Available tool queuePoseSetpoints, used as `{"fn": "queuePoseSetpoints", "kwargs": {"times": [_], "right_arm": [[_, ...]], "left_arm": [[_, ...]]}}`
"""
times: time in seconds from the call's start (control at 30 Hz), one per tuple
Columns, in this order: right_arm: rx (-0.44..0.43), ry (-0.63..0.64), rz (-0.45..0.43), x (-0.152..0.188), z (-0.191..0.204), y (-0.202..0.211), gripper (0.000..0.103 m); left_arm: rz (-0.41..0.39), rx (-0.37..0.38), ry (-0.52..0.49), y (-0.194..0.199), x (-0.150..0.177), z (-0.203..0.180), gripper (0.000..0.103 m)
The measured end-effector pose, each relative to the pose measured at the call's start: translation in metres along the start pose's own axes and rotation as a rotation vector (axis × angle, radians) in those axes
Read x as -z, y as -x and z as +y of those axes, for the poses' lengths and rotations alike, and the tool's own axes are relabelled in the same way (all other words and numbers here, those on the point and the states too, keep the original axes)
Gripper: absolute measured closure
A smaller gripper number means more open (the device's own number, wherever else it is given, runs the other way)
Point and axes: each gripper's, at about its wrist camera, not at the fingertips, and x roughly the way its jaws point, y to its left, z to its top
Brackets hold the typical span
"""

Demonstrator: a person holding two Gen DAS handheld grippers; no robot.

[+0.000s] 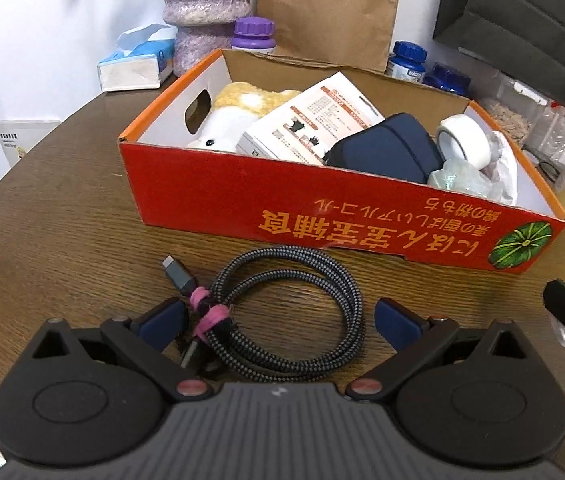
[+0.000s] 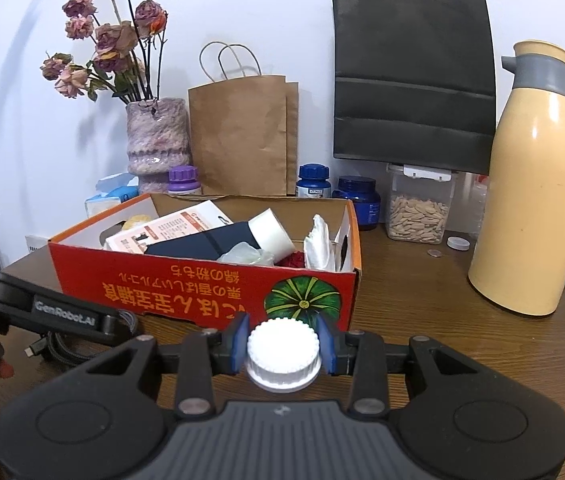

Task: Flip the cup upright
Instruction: 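Lift the cap with the right gripper while the left gripper grasps the black braided cable, then carry the black cable and white cap over the red box with both grippers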

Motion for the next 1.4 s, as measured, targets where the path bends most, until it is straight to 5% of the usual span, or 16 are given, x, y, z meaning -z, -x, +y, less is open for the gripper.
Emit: {"fn": "queuePoseSetpoints", "kwargs": {"times": [0.73,1.4], "right_arm": [[0.004,0.003,0.002,0.0,0.001,-0.002,0.068],[-0.004,0.016,-0.005,0.001,0.005,0.001,0.068]], "left_arm": [[-0.026,-0.07,-0.051,-0.011,0.008,-0.01,0.0],[-0.077,0.003,-0.121,0.001,0.019,-0.006,0.011]]}}
